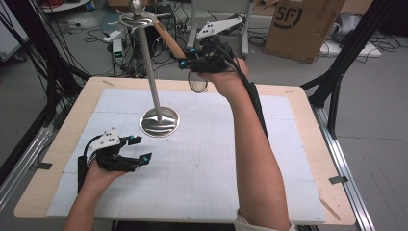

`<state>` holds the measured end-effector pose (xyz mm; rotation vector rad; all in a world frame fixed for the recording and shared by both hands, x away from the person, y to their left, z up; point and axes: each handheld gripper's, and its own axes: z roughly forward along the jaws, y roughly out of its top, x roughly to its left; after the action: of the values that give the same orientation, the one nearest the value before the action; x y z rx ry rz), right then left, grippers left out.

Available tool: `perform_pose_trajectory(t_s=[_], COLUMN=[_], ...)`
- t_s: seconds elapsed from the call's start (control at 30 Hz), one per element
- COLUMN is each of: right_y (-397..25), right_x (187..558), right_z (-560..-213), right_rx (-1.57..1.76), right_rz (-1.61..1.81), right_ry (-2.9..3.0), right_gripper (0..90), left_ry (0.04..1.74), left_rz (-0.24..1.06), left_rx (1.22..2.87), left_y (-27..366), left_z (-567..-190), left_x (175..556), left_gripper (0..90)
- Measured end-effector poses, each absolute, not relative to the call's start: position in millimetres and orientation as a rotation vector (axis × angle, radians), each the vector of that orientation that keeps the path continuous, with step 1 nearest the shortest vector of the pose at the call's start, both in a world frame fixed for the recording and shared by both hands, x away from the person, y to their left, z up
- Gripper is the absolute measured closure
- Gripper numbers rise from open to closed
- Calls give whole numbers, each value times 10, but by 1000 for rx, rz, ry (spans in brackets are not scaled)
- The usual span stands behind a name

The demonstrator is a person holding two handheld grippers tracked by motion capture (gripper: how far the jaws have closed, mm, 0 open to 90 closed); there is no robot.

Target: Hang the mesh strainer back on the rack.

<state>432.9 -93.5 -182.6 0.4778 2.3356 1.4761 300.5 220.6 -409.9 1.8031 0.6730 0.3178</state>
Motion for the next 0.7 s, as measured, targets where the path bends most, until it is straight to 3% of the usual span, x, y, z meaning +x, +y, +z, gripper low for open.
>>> perform_pose_trajectory(t_s=[0.57, 0.7], right_y=[-710, -673], right_x=[4466, 4467], right_z=[-1961, -1973], right_rx=[502, 529], right_rz=[1475, 1477], right_ry=[2368, 2367], right_gripper=[671, 612], left_ry=[676, 674], left_rz=[317, 317], left_rx=[1798, 1802], left_y=[2226, 2216], left_z=[-4093, -4098], left_x=[3001, 3002], left_gripper=[222, 223])
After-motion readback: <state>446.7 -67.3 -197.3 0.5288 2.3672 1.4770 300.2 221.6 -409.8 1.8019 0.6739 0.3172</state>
